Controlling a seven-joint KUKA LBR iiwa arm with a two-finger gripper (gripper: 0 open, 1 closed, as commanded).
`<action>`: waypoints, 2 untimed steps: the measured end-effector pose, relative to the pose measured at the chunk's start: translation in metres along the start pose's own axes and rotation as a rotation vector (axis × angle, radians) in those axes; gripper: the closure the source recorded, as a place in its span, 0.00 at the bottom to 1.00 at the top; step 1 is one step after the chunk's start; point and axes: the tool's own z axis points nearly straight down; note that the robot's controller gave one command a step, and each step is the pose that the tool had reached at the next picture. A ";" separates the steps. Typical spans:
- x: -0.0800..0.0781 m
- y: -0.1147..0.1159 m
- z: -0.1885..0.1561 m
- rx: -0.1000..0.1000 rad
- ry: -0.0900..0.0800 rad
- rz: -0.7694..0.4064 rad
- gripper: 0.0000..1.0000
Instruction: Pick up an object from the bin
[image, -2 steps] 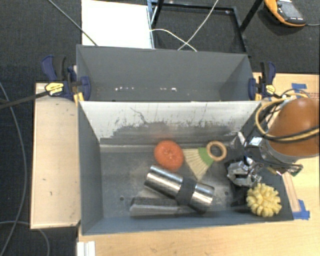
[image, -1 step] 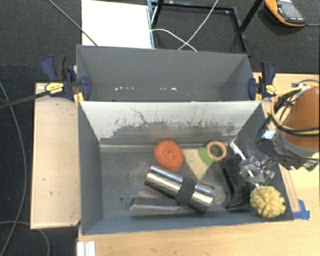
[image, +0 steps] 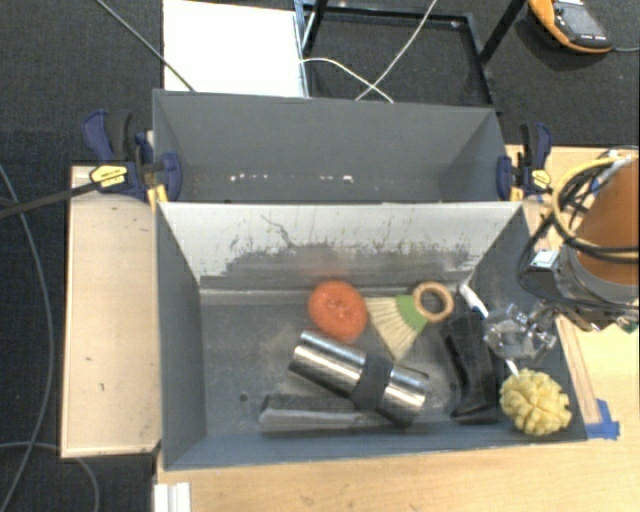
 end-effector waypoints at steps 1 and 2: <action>-0.007 0.024 0.073 0.000 0.002 -0.091 1.00; 0.004 0.013 -0.065 0.004 -0.001 -0.070 1.00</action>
Offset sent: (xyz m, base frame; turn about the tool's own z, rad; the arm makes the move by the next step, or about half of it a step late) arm -0.0166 -0.0129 0.1824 -0.0535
